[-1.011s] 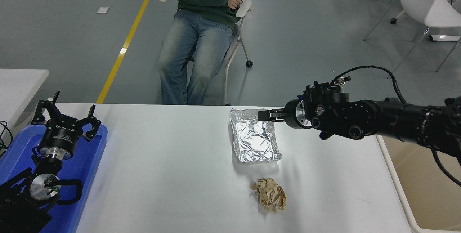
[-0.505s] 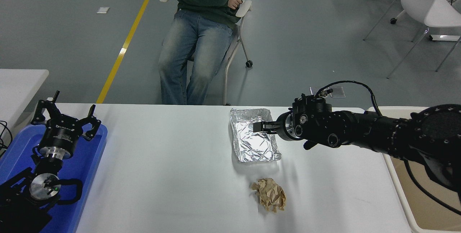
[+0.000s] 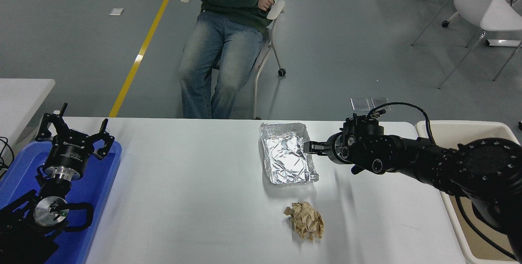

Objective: Clean the table surface

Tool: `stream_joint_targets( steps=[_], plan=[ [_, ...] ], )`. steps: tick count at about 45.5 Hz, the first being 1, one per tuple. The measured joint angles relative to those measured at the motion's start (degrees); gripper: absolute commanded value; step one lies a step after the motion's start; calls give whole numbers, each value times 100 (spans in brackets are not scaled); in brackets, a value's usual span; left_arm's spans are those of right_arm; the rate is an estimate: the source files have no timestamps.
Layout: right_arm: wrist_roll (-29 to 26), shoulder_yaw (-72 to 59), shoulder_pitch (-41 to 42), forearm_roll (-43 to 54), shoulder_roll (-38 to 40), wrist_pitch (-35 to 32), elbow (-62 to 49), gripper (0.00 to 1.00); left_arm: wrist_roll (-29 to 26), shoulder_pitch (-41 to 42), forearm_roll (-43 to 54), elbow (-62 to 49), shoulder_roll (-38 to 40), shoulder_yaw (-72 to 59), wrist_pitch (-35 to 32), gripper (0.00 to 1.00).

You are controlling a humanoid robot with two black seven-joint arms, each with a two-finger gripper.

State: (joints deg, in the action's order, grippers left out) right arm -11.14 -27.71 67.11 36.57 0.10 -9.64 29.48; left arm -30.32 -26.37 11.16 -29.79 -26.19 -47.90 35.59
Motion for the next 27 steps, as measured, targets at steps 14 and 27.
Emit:
stream_joint_targets(
  steps=[14,27],
  plan=[
    [-23,64,-91,-7,-8,-23,-84,91,0,0,0,0,0,1,0,100],
    [-77,202,-98,-62,-10,-24,-17,92,0,0,0,0,0,1,0,100]
  ],
)
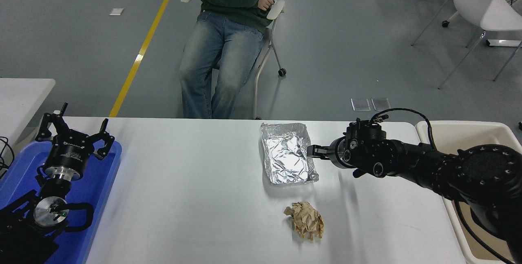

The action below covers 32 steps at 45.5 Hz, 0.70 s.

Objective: Clean the table surface

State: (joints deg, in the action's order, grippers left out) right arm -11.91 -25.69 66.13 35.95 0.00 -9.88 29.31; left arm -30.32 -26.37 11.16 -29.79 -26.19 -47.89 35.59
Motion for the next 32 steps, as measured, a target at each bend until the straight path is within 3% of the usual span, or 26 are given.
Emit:
stream_joint_targets(
  steps=[11,18,32],
  plan=[
    [-30,219,13,-215,-1,-2,168,90,0,0,0,0,0,0,0,100],
    [-34,353,10,-276,0,15,226,78,0,0,0,0,0,0,0,100],
    [7,468,-89,-275,0,45,333,78,0,0,0,0,0,-2,0,100]
  ],
)
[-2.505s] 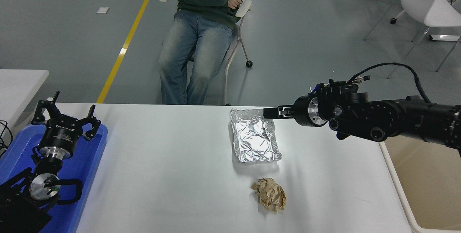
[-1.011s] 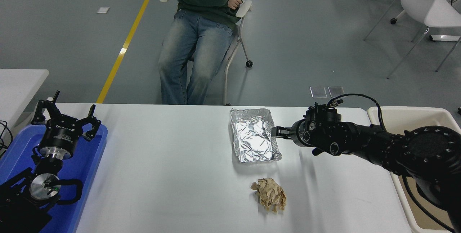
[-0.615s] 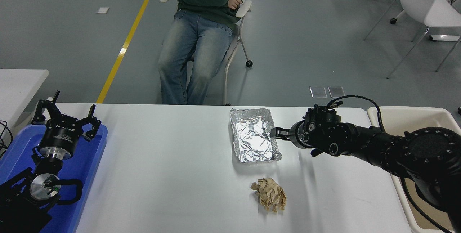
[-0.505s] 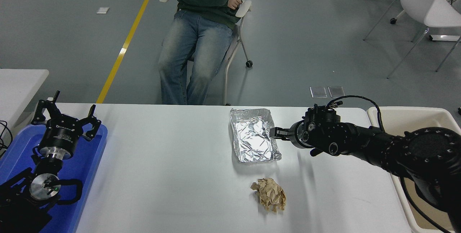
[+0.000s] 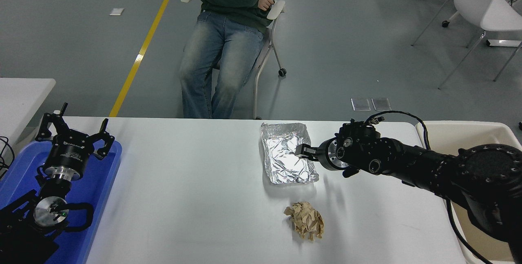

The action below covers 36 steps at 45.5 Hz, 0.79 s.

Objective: Clean the table surface

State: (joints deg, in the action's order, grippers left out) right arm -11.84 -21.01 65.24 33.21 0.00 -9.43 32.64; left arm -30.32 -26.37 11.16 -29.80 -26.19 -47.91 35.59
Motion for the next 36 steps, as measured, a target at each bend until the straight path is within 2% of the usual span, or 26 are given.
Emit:
stream_joint_targets(
  steps=[4,7,16,28,32,36],
  plan=[
    [7,-1,-41,21,0,8,12,78,0,0,0,0,0,0,0,100],
    [11,-11,-69,48,0,17,15,73,0,0,0,0,0,0,0,100],
    [19,-31,-144,244,0,30,-1,67,0,0,0,0,0,0,0,100],
    [23,-47,-209,405,0,51,-23,47,0,0,0,0,0,0,0,100],
    [23,-52,-222,427,0,51,-23,44,0,0,0,0,0,0,0,100],
    [23,-57,-232,441,0,33,-23,31,0,0,0,0,0,0,0,100]
  ],
)
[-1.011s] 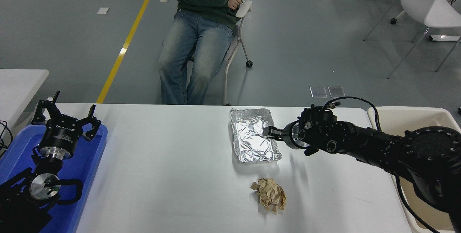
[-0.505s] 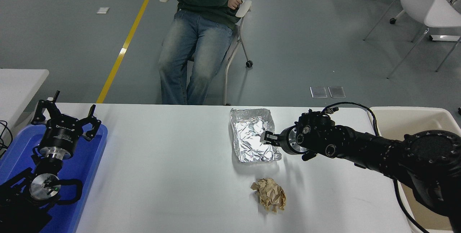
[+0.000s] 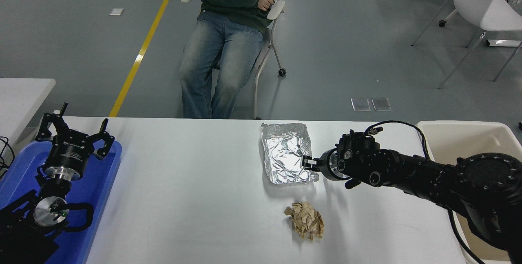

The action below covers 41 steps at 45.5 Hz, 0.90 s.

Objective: Clean the table surface

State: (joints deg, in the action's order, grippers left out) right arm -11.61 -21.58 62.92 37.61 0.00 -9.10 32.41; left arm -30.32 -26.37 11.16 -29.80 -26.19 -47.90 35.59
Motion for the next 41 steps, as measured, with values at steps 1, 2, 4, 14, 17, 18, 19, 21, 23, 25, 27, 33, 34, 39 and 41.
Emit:
stream_joint_targets(
  steps=[1,2,4,14,17,18,19,21,23,25,27,33,34,39,41],
  plan=[
    [0,-2,-2,5,0,-3,0,27,0,0,0,0,0,0,0,100],
    [0,-3,-3,9,0,-7,0,24,0,0,0,0,0,0,0,100],
    [0,-6,-6,17,0,-15,0,18,0,0,0,0,0,0,0,100],
    [1,-89,-10,116,0,-44,-9,0,0,0,0,0,0,0,0,100],
    [-9,-108,-4,119,0,-56,-13,0,0,0,0,0,0,0,0,100],
    [-12,-111,2,119,0,-61,-14,0,0,0,0,0,0,0,0,100],
    [-15,-113,9,117,0,-66,-15,0,0,0,0,0,0,0,0,100],
    [-19,-113,23,111,0,-77,-16,0,0,0,0,0,0,1,0,100],
    [-22,-110,34,107,0,-86,-16,0,0,0,0,0,0,2,0,100],
    [-24,-101,44,103,0,-96,-14,0,0,0,0,0,0,2,0,100],
    [-26,-88,59,100,0,-106,-4,0,0,0,0,0,0,2,0,100],
    [-30,-67,104,70,0,-124,24,0,0,0,0,0,0,2,-1,100],
    [-30,-66,109,63,0,-126,28,0,0,0,0,0,0,2,-1,100],
    [-30,-52,133,-2,0,-134,66,0,0,0,0,0,0,2,-2,100],
    [-30,-41,139,-23,0,-136,89,0,0,0,0,0,0,2,-2,100]
  ],
)
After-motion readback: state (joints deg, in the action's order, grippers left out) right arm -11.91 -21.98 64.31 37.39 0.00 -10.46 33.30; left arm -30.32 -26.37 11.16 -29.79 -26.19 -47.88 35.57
